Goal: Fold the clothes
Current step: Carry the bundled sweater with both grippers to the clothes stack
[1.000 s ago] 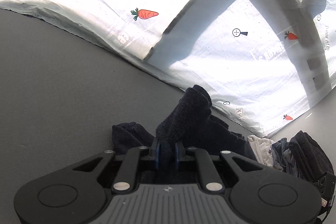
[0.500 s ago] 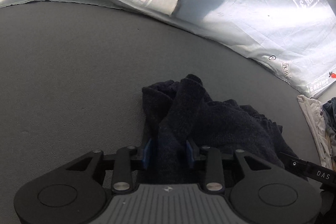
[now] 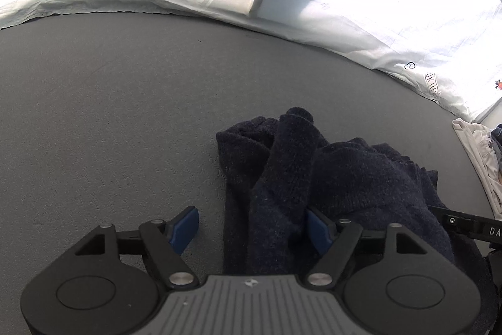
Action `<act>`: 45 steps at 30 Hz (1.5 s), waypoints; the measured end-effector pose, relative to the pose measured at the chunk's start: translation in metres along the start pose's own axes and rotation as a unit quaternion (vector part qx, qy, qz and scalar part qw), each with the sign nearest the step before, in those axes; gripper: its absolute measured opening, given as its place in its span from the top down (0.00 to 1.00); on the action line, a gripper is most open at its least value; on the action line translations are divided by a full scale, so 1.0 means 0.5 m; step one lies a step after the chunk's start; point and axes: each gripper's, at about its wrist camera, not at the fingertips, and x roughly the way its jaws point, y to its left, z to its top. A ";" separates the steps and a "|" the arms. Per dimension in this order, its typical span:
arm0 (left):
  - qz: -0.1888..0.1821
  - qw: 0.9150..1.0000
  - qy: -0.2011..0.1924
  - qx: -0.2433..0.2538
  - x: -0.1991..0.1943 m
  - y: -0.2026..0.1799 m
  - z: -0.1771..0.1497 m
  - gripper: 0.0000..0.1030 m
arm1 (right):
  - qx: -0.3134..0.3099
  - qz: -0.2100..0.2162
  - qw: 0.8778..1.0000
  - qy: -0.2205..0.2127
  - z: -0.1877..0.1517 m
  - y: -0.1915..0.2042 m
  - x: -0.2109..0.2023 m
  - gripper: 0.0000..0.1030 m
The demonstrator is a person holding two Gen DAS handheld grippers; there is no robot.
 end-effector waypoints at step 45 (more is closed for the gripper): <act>-0.184 0.968 -0.173 0.016 -0.366 -0.120 -0.084 0.80 | 0.053 0.087 0.979 -0.177 -0.080 0.134 -0.400 0.78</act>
